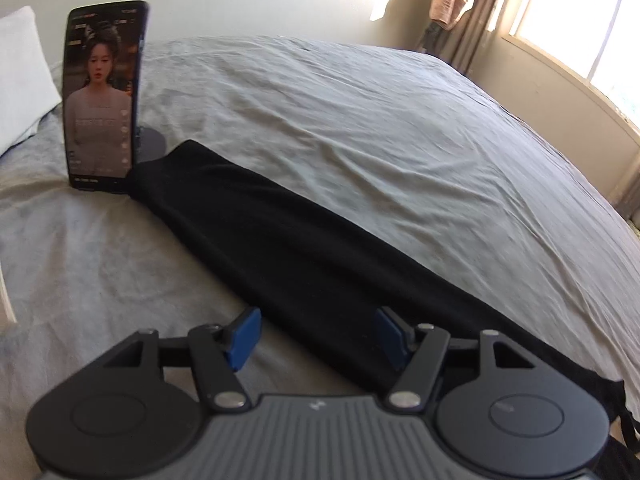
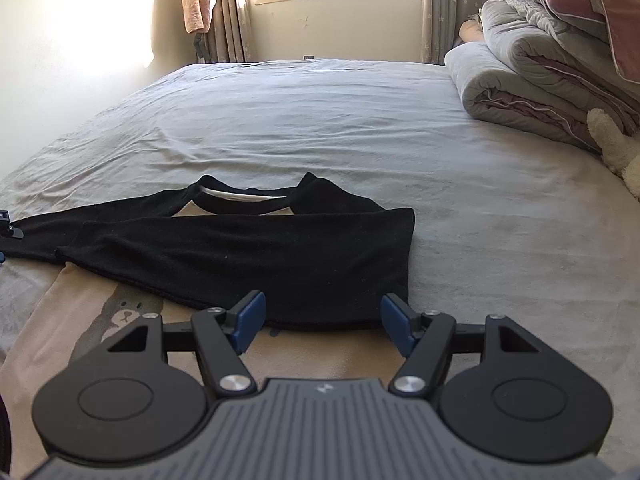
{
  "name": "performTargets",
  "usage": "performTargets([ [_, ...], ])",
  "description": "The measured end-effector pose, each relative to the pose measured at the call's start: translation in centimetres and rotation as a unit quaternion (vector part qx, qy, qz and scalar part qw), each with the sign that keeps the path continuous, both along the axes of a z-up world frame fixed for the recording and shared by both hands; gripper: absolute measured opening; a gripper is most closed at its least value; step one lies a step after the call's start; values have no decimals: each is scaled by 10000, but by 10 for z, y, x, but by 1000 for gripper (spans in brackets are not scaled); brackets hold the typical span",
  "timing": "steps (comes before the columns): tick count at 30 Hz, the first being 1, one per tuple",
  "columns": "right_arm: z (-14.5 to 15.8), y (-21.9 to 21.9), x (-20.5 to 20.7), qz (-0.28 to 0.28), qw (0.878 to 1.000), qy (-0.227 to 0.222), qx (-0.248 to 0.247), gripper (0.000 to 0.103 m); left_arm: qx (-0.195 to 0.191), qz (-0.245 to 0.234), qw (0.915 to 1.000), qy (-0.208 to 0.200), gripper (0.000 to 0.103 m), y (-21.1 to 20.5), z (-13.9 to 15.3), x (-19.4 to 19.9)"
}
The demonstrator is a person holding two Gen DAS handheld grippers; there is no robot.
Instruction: Fold clothes
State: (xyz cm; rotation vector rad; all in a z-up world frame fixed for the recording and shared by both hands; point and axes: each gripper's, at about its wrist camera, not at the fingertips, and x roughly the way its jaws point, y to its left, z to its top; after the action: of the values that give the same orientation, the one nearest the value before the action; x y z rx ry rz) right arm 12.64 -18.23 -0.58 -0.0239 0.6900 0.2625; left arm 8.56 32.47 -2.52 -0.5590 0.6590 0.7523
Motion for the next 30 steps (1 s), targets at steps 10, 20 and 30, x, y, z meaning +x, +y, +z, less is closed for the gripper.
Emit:
performTargets([
  [10, -6, 5, -1, 184, 9998, 46, -5, 68, 173, 824, 9945, -615, 58, 28, -17, -1],
  [20, -4, 0, 2, 175, 9997, 36, 143, 68, 518, 1015, 9870, -1134, 6, 24, -20, -3],
  [30, 0, -7, 5, 96, 9996, -45, 263, 68, 974, 132, 9727, -2102, 5, -26, 34, 5],
])
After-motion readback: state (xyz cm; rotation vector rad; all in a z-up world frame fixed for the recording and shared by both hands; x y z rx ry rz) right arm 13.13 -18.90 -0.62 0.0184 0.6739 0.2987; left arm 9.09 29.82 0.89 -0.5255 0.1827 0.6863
